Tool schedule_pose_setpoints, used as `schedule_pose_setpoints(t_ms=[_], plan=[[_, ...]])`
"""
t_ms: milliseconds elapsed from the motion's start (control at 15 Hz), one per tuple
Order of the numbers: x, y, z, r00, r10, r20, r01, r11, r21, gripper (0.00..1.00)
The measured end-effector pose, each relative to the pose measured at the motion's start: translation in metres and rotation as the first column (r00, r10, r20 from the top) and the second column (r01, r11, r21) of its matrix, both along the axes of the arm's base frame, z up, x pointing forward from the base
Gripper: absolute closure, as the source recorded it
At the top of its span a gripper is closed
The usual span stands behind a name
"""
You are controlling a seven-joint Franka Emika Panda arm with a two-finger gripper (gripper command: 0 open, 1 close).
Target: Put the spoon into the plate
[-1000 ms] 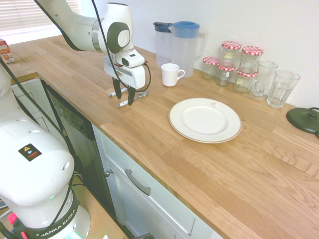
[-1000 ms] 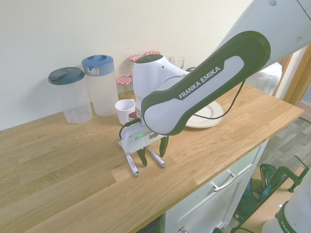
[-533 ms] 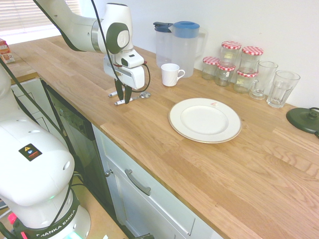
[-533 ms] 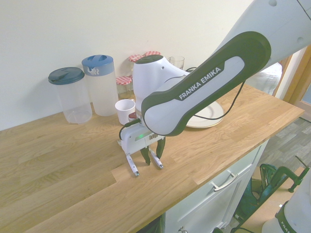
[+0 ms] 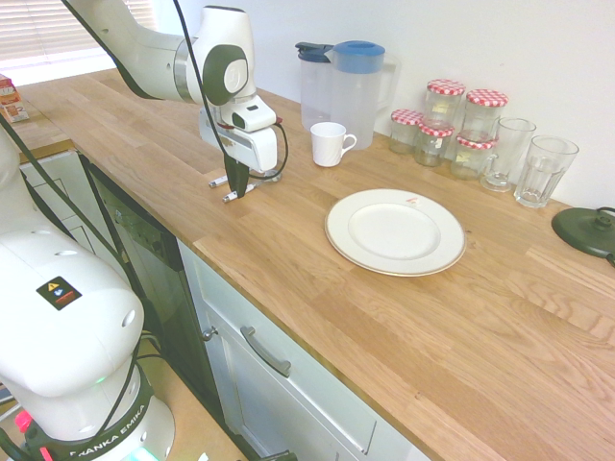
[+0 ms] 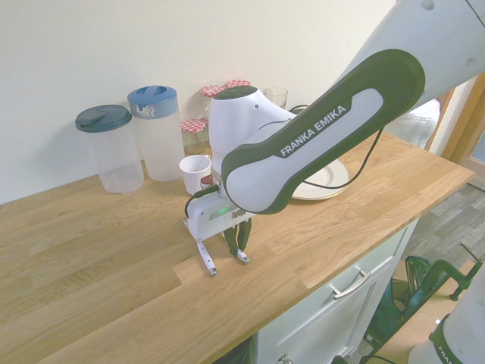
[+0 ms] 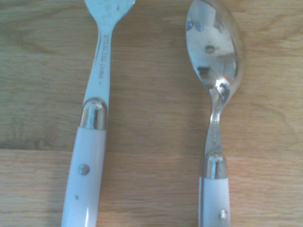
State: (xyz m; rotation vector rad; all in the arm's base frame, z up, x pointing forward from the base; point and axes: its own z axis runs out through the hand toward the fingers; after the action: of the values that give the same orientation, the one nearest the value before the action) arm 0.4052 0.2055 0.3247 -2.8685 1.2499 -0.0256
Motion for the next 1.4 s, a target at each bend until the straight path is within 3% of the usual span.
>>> schedule_pose_setpoints(t_ms=[267,533,800,1067,1400], plan=[[0.007,-0.008,0.006,1.0,-0.02,0.018,0.02,1.0,0.018,1.0],[0.011,-0.016,0.074,0.996,-0.013,0.09,0.007,0.998,0.067,1.0],[0.01,-0.102,0.13,0.995,0.037,0.098,-0.044,0.996,0.072,1.0],[0.013,-0.216,0.119,0.996,0.057,0.072,-0.061,0.997,0.049,1.0],[0.016,-0.294,0.088,0.998,0.01,0.057,-0.012,1.0,0.023,1.0]])
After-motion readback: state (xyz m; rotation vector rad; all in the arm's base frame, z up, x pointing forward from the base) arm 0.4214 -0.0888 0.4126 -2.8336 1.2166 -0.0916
